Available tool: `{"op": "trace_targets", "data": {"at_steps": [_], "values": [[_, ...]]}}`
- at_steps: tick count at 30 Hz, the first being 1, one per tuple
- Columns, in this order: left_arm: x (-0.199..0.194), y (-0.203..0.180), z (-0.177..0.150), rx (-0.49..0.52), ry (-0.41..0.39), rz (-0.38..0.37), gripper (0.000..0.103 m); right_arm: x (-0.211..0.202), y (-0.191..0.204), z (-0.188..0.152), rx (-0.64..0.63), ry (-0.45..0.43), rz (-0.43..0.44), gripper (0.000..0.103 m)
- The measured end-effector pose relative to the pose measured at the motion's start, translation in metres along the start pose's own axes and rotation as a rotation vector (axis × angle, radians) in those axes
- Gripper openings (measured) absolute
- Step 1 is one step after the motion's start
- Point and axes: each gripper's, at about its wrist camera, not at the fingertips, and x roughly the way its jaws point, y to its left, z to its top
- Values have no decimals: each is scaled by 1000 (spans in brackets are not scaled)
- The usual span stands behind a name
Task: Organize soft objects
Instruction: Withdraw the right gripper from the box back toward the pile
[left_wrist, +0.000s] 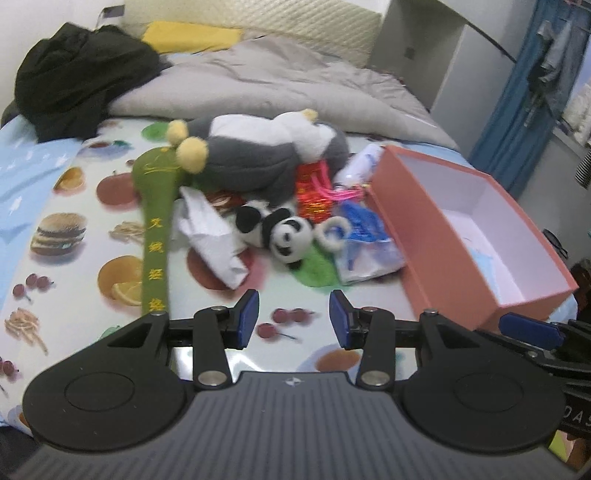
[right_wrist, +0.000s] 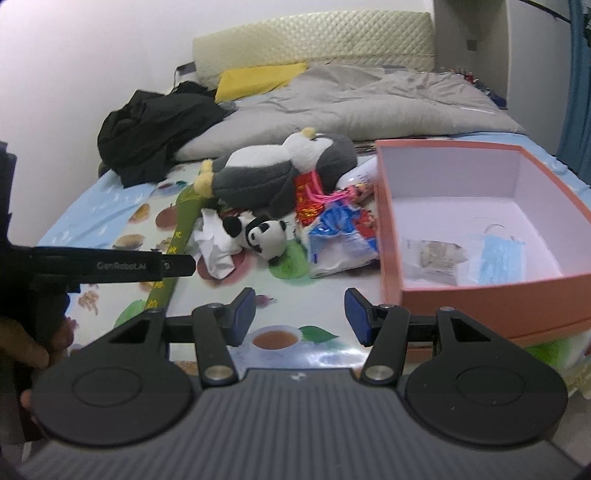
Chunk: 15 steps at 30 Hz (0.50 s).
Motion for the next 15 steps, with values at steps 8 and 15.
{"op": "trace_targets", "data": {"at_steps": [8,15], "values": [[47,31,8,-42,60,53,50,54,14,12,-59,35,4,56],[91,56,21,-87,96,82,50,107,12,25,-98,79,-24,55]]}}
